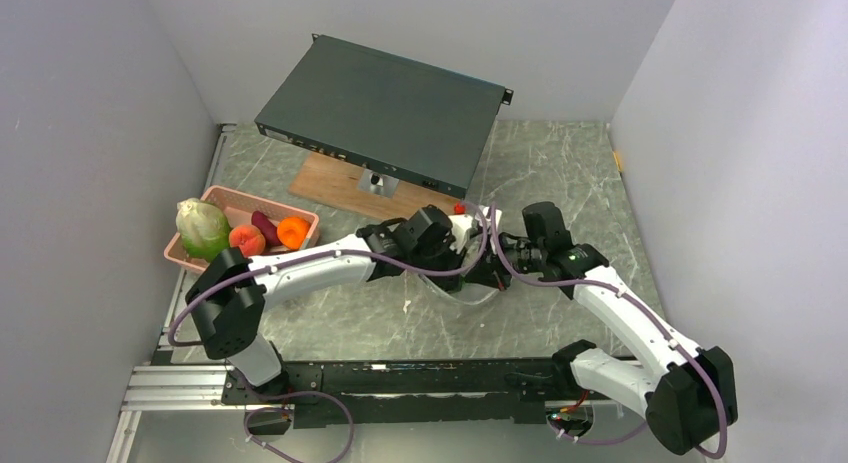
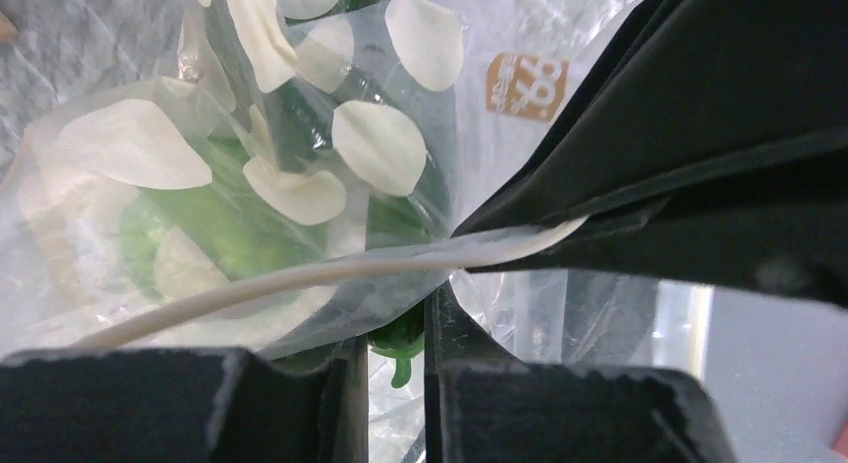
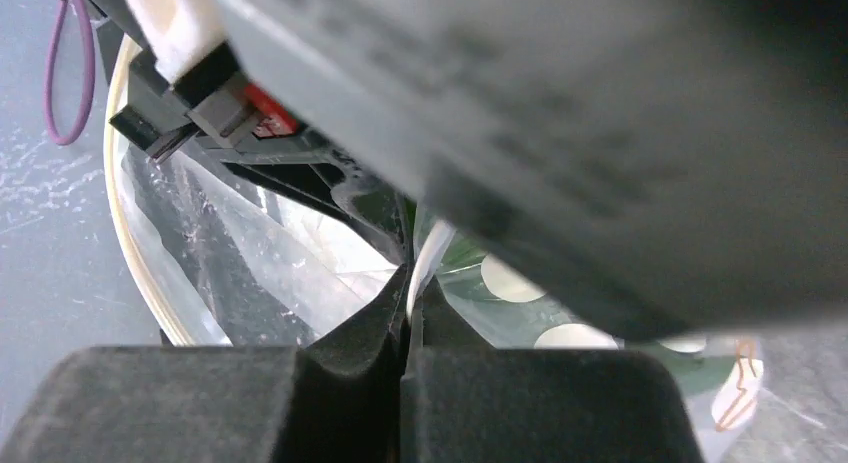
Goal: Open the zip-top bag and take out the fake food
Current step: Pick up the fake vegetable from the zipper food storage bag.
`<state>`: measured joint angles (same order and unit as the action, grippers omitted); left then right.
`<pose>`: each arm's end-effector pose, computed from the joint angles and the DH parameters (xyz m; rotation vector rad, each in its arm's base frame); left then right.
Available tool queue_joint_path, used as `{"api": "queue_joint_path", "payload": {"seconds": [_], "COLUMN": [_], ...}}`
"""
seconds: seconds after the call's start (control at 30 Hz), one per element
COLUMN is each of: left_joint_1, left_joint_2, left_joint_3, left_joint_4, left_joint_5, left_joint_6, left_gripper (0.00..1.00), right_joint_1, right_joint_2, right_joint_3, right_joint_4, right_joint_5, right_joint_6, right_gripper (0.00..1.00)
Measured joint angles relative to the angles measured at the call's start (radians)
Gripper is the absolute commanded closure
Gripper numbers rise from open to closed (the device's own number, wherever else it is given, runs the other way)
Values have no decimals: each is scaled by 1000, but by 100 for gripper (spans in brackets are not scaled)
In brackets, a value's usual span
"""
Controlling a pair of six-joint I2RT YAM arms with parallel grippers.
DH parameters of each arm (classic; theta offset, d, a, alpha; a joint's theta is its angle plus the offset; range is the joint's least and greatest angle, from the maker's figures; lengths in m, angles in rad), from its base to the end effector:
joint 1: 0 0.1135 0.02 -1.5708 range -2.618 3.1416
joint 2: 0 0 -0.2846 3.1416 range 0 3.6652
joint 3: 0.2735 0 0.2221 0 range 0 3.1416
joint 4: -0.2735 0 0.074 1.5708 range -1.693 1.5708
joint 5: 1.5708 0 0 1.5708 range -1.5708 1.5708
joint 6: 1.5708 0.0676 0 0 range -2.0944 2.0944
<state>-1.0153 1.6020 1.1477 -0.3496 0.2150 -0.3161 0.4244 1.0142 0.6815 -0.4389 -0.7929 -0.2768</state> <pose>0.1694 -0.3003 0.2572 0.9721 2.3441 -0.8468 0.1427 0.1173 0.2573 -1.1314 1.9508 0.9963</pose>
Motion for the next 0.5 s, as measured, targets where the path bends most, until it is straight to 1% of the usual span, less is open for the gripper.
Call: {"api": "queue_joint_path", "payload": {"seconds": [0.07,0.13,0.2,0.37,0.4,0.5], "left_joint_1": [8,10,11,11,11,11], "left_joint_2": [15,21,24,18,11,-8], "left_joint_3": [42,58,58,18,-4,-49], "left_joint_4": [-10,-10,-14,-2,0,-5], "left_joint_5": [15,16,13,-6,-14,-26], "left_joint_6": [-9,-13,-17,-35,-46,-72], "left_gripper": [100,100,100,100,100,100], "right_joint_1": [4,3,2,-27,-36,-49], "right_joint_2": [0,0,0,21,29,39], "right_joint_3": [23,36,45,126,161,240], "right_joint_4": [-13,-19,-34,-144,-193,-309], "right_joint_5": [3,3,2,-10,-30,-92], "right_joint_6": [-26,-37,-47,-121,-164,-298], "right_gripper": [77,56,44,27,22,13]}}
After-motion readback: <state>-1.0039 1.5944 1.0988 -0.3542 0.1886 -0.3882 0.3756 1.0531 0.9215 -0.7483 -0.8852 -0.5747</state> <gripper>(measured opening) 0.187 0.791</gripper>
